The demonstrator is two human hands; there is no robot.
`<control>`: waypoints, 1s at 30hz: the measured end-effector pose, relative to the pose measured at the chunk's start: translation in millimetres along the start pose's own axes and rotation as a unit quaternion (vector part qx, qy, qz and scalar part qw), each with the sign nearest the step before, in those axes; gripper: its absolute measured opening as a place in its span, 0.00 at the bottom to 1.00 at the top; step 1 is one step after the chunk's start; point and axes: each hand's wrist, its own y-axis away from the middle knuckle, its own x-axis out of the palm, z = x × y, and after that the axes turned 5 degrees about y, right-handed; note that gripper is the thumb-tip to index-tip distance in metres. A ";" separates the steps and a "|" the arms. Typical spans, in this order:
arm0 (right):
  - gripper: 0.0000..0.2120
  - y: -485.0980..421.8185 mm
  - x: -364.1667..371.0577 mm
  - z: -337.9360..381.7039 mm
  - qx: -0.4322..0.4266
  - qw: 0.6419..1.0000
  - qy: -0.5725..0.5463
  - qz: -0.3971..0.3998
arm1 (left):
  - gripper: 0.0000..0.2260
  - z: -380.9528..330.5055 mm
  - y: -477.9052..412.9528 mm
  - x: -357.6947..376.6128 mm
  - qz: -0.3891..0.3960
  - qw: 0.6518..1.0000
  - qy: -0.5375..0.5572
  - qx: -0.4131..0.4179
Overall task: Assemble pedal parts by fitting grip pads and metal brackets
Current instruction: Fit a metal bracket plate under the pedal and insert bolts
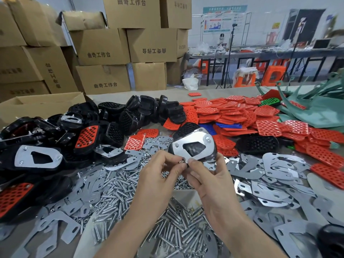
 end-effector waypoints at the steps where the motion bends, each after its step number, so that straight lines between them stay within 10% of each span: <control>1: 0.18 -0.3 -0.4 -0.8 -0.002 1.000 0.003 0.002 | 0.07 -0.1 0.1 0.6 -0.003 1.000 0.003 -0.002; 30: 0.29 -1.1 -2.9 -3.1 0.009 1.000 0.016 -0.006 | 0.07 -2.2 -1.9 -4.2 0.023 0.999 0.026 -0.016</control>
